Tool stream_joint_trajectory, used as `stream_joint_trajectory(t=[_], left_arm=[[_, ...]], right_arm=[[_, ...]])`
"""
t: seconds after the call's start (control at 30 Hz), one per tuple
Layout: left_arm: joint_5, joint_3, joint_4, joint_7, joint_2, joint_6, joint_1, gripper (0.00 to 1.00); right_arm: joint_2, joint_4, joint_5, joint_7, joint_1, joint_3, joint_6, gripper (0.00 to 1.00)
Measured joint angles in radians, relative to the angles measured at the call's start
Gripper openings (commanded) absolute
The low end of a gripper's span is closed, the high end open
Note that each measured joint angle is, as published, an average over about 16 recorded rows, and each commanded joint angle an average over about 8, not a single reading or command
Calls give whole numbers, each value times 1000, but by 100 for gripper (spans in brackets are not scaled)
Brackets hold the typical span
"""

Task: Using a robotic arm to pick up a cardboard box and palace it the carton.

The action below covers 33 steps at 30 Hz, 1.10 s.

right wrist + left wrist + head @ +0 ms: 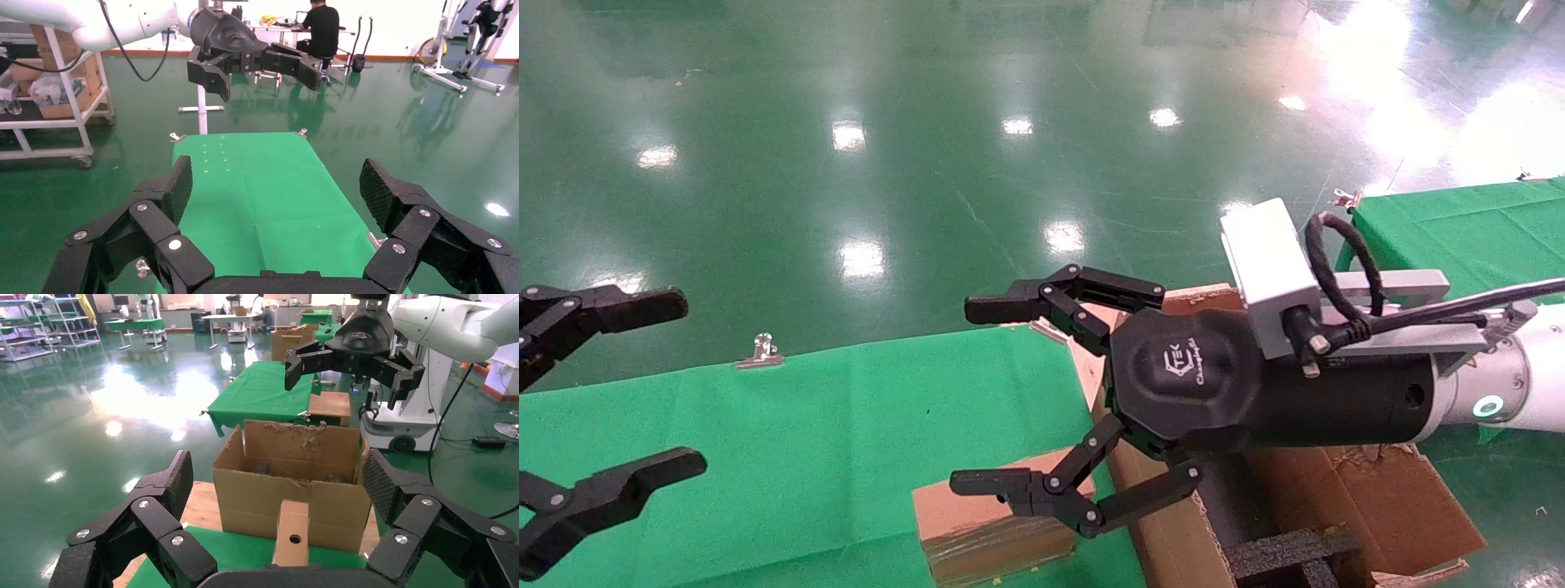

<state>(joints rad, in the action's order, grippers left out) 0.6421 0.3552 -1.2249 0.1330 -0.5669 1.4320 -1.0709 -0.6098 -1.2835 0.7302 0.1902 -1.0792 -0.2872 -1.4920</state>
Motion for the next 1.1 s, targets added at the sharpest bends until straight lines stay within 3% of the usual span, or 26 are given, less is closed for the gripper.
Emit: stream_joint_trajectory(t=[0.37, 0.4, 0.63, 0.67, 0.9, 1.1], left_arm=[[0, 0, 0, 0, 0, 0, 0, 100], [0, 0, 0, 0, 0, 0, 0, 95], [0, 0, 0, 0, 0, 0, 0, 7], [0, 0, 0, 0, 0, 0, 0, 0], [0, 0, 0, 0, 0, 0, 0, 0], [0, 0, 0, 0, 0, 0, 0, 0]], right_arm=[[0, 0, 0, 0, 0, 0, 0, 100], [0, 0, 0, 0, 0, 0, 0, 100], [0, 0, 0, 0, 0, 0, 0, 100], [0, 0, 0, 0, 0, 0, 0, 100], [2, 3, 31, 3, -10, -11, 4, 100], [-9, 9, 142, 18, -61, -60, 1, 100]])
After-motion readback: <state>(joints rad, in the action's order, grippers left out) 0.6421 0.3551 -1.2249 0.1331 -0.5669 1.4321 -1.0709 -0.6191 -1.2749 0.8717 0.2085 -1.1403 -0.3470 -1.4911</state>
